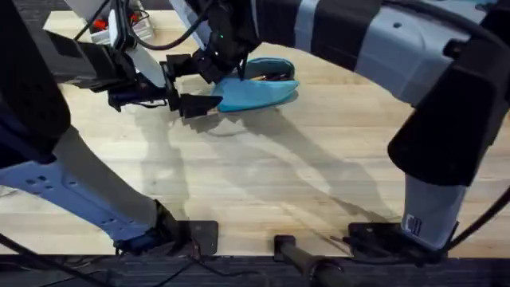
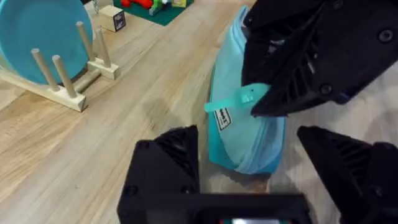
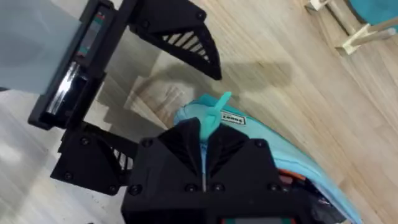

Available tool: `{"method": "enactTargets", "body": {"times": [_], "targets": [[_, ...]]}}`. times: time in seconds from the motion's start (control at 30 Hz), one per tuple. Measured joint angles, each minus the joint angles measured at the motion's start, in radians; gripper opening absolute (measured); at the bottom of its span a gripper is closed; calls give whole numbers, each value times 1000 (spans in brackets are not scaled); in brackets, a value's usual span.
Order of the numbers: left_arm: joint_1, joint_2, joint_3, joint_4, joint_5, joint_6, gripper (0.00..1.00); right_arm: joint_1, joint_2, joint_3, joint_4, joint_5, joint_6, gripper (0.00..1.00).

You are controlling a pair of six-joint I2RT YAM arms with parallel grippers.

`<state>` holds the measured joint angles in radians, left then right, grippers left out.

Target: Unzip the bag, pick up the pens from the table one at a time and place them inside, then zip the bag closed.

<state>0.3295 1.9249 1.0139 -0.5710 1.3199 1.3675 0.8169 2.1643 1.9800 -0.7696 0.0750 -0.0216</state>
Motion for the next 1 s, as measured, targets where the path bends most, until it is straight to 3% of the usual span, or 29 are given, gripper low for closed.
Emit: {"method": "enactTargets", "body": {"times": [0.27,0.37,0.5,0.67,0.77,0.8,1.0], "targets": [[0,5,0,14,23,-7,915,0,0,0,0,0,0,31],[0,5,0,14,24,-8,854,0,0,0,0,0,0,31],[0,5,0,14,24,-10,718,0,0,0,0,0,0,31],[0,5,0,13,24,-14,464,0,0,0,1,0,0,31],[-2,5,-1,6,27,-14,126,0,0,0,7,1,0,31],[-5,5,-1,7,28,-13,68,0,0,0,8,3,0,31],[-7,5,-1,10,28,-14,44,0,0,1,7,4,0,31]]}}
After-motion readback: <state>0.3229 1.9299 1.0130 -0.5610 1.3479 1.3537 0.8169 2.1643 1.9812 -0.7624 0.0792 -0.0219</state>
